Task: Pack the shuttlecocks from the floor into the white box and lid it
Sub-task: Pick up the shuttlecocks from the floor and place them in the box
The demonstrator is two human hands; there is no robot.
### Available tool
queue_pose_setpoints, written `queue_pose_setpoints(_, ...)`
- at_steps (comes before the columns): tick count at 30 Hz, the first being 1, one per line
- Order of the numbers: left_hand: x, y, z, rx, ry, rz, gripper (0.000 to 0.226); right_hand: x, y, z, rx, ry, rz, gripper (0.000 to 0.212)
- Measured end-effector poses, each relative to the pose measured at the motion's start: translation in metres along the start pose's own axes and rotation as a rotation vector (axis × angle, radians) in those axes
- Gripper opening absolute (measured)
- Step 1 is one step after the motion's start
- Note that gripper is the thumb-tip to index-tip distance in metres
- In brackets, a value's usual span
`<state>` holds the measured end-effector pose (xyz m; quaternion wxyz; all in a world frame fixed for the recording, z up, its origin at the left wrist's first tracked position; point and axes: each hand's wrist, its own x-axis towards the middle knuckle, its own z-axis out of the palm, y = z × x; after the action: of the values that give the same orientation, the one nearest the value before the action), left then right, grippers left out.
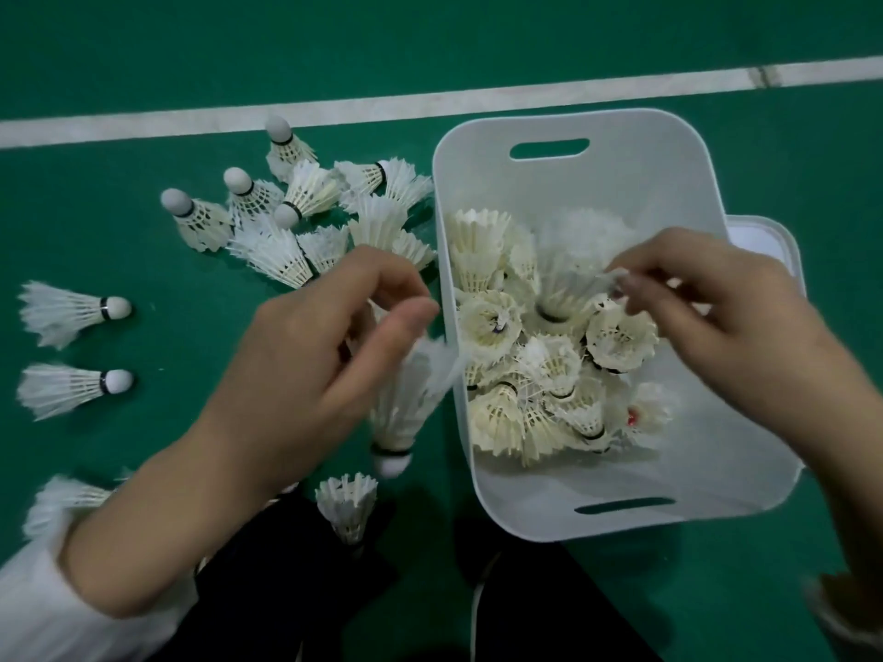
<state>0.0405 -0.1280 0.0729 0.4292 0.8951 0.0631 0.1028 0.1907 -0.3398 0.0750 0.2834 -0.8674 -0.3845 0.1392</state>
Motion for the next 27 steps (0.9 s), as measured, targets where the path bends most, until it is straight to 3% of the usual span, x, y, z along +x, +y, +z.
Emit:
queue_pose_setpoints(4,-0.001,-0.004,-0.003,-0.008,0.004,0.006,0.026,-0.009,0.024,0.014,-0.131,-0.161,0.109,0.018)
queue_pose_setpoints(11,-0.002,-0.01,0.005,0.179,-0.008,0.082,0.009,-0.009,0.044,0.053,-0.289,-0.307,0.107,0.018)
queue_pose_setpoints(15,-0.002,-0.013,0.006,0.201,0.021,0.112,0.01,-0.007,0.035,0.047,-0.305,-0.33,0.112,0.025)
queue_pose_setpoints(20,0.002,-0.012,0.008,0.203,-0.002,0.138,0.015,-0.011,-0.006,0.014,-0.012,-0.093,0.02,0.043)
queue_pose_setpoints(23,0.005,-0.009,0.014,0.182,-0.035,0.175,0.017,-0.009,-0.028,0.008,0.146,-0.115,-0.082,0.05)
queue_pose_setpoints(27,0.006,-0.008,0.022,0.176,-0.106,0.265,0.017,-0.001,-0.032,0.018,0.099,-0.149,-0.17,0.025)
